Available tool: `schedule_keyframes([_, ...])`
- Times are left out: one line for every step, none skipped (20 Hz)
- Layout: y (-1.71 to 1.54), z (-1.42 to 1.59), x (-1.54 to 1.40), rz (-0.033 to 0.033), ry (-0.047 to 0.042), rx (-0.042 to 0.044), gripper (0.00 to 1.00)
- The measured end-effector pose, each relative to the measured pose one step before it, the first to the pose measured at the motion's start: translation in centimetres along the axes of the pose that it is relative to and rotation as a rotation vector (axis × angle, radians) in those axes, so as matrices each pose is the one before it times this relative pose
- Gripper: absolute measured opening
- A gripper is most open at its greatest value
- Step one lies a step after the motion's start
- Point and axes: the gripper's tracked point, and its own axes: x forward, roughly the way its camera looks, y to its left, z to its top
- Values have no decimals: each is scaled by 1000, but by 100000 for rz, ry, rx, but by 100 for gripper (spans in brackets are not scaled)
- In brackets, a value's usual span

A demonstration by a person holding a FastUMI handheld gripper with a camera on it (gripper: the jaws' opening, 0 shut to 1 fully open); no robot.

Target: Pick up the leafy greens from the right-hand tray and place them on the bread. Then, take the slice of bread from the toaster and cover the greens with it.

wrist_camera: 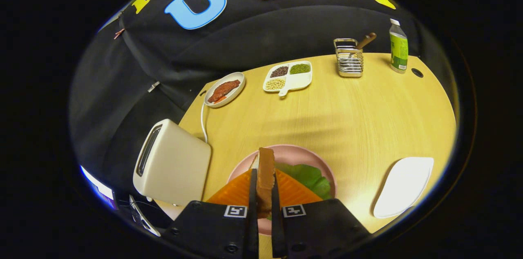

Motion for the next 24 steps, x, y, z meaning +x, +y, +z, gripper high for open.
schedule_keyframes([-739,-330,17,-1612,98,-467,23])
schedule_keyframes([-604,-336,21,-1150,284,-854,30])
schedule_keyframes([-443,-217,28,-1090,-105,-873,34])
schedule_keyframes([-728,-336,-70,-1799,109,-1889,40])
schedule_keyframes([-785,-324,-291,-1981,209,-2071,51])
schedule_keyframes([-369,-91,-285,-814,-350,-665,61])
schedule_keyframes([-123,258,-514,-263,-988,-256,72])
schedule_keyframes([-56,464,-533,476,-1901,39,81])
schedule_keyframes([-46,545,-637,161,-2525,-404,89])
schedule_keyframes([-234,762,-638,219,-3235,-1988,95])
schedule_keyframes([-755,1137,-858,-1533,-4288,-3667,97])
schedule_keyframes([-940,1263,-827,-1987,-4767,-3638,97])
schedule_keyframes([-872,1359,-1226,-1798,-4983,-2600,99])
schedule_keyframes([-787,1295,-1068,-1447,-4206,-907,98])
schedule_keyframes([-797,1361,-1117,-1478,-4252,-124,99])
schedule_keyframes([-832,1547,-1133,-1411,-4319,-17,99])
schedule_keyframes([-971,1579,-1105,-1700,-4212,-263,98])
schedule_keyframes([-1037,1651,-1124,-1978,-3617,-518,99])
schedule_keyframes([-1178,1352,-1153,-2240,-2868,-221,98])
schedule_keyframes([-935,1424,-1026,-1345,-2911,-96,98])
schedule_keyframes([-891,1284,-838,-1500,-2661,-161,98])
schedule_keyframes([-883,1302,-860,-1403,-2557,-361,98])
schedule_keyframes([-906,1064,-797,-1585,-2544,-31,98])
schedule_keyframes([-602,1046,-910,-1069,-2544,371,98])
